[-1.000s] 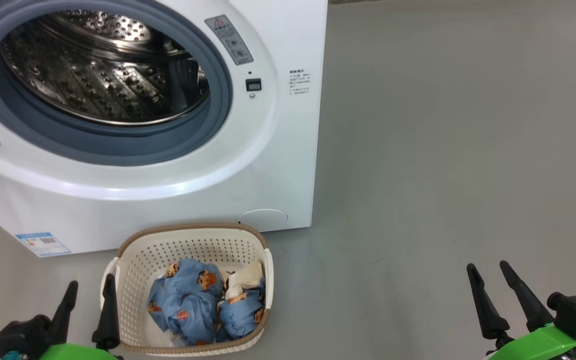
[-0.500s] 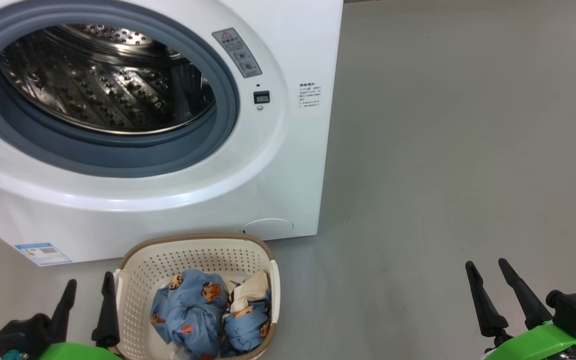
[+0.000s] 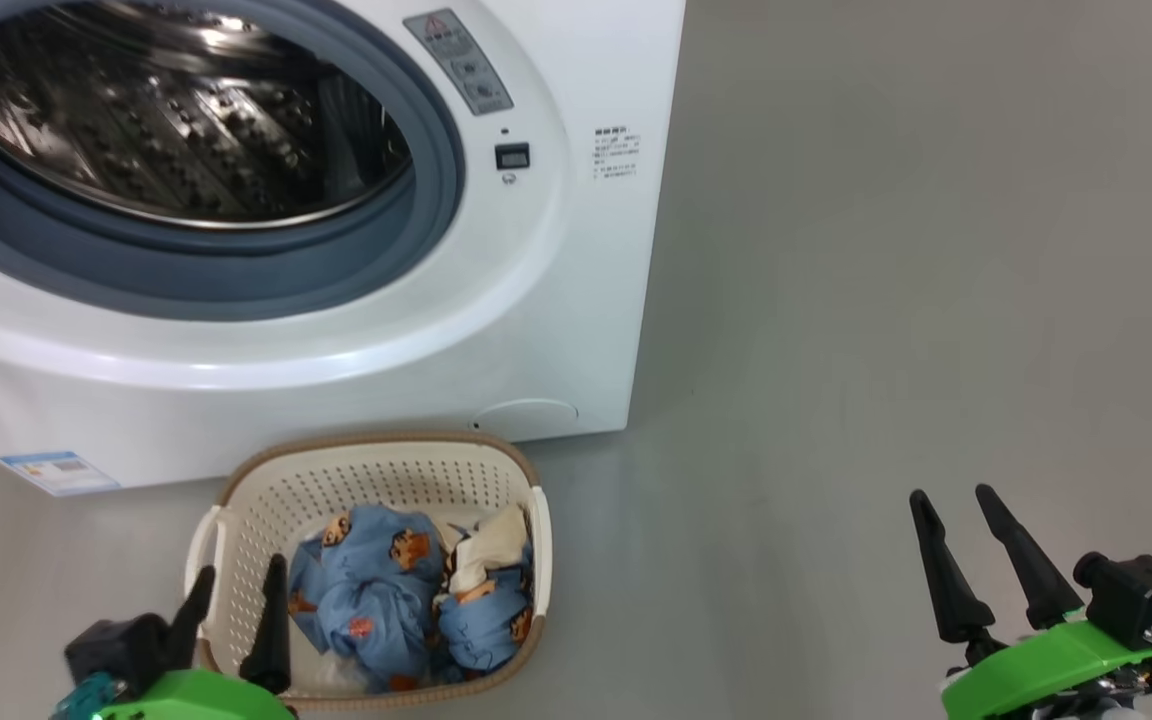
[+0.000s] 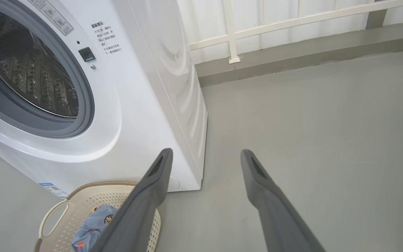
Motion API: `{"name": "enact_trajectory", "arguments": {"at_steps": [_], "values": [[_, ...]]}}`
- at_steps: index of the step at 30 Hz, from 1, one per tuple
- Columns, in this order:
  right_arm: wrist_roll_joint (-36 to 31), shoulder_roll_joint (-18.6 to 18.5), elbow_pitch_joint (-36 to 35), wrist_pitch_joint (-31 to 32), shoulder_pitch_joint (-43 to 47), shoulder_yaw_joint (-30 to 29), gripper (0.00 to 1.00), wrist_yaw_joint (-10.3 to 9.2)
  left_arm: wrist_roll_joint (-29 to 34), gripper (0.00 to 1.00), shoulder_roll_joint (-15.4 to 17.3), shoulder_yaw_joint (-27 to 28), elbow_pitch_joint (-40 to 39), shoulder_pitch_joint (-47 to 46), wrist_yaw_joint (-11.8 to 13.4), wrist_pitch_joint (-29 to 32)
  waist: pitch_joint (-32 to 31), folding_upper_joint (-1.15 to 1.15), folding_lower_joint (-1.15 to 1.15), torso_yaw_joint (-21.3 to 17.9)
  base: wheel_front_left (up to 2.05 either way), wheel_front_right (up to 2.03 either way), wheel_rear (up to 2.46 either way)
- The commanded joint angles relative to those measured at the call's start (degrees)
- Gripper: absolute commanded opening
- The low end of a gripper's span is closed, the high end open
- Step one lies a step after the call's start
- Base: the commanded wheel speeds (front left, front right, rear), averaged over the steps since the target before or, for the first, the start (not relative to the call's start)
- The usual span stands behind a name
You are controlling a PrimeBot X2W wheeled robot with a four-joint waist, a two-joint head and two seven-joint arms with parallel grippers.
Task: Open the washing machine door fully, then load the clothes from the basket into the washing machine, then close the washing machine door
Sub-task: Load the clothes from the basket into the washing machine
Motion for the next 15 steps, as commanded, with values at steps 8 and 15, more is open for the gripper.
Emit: {"name": "enact_trajectory", "arguments": {"at_steps": [8,15], "values": [[-0.8,1.3,-2.3,-0.7,-4.4,1.9,1.00,0.17,-3.0,1.00,2.4,-3.8,9.4,-9.1,-0.1,-0.2,8.5,0.00,0.00,-1.1,0.00,0.00,0.00],[-1.3,2.7,-3.0,-0.7,-8.0,2.2,1.00,0.17,-6.1,1.00,4.5,-9.8,19.5,-18.5,-0.1,-0.2,16.5,0.00,0.00,-1.8,0.00,0.00,0.00]]}}
